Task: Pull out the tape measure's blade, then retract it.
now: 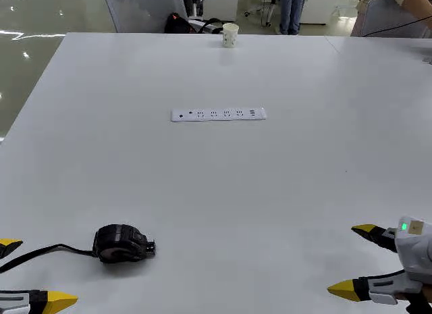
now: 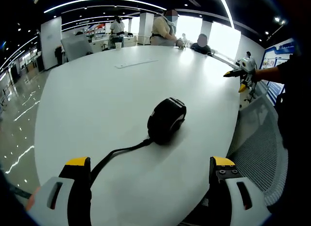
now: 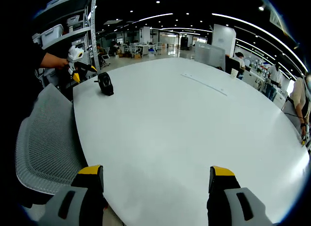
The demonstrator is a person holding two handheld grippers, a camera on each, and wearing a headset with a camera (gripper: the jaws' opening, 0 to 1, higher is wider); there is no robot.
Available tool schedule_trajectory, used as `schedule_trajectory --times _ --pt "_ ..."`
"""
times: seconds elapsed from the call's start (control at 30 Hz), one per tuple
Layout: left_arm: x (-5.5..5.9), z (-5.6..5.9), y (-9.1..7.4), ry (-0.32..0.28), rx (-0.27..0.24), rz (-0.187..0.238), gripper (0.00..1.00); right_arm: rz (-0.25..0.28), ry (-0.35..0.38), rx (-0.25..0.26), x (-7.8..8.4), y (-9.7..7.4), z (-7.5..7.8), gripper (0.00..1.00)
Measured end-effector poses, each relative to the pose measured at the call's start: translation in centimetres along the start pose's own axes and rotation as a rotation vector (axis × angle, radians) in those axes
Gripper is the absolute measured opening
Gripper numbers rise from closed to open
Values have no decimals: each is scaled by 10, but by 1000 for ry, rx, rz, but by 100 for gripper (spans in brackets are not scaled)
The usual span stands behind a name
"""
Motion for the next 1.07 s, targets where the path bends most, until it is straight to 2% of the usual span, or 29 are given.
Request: schedule_trajectory --times 0.17,0.43,0.63,1.07 --pt "2 1 -3 -9 1 -4 99 -14 11 5 4 -4 3 99" --pt "0 1 -7 -15 -1 -3 99 -14 20 -10 0 -4 -4 99" --pt "4 -1 -8 -4 -4 -29 99 -9 25 -18 -1 -2 -7 99" --pt "7 -4 -12 -22 -17 -23 99 -17 16 -25 -2 -2 -6 99"
Point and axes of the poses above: the centre of the closed fingertips' face, and the gripper's own axes: y roughly forward along the fingers, z roughly to its right, x roughly out of its underside, the point moved 6 cm from there along -y, roughly backward along the fingers, and after that the axes turned 13 degrees about z, right-handed, at the moved point
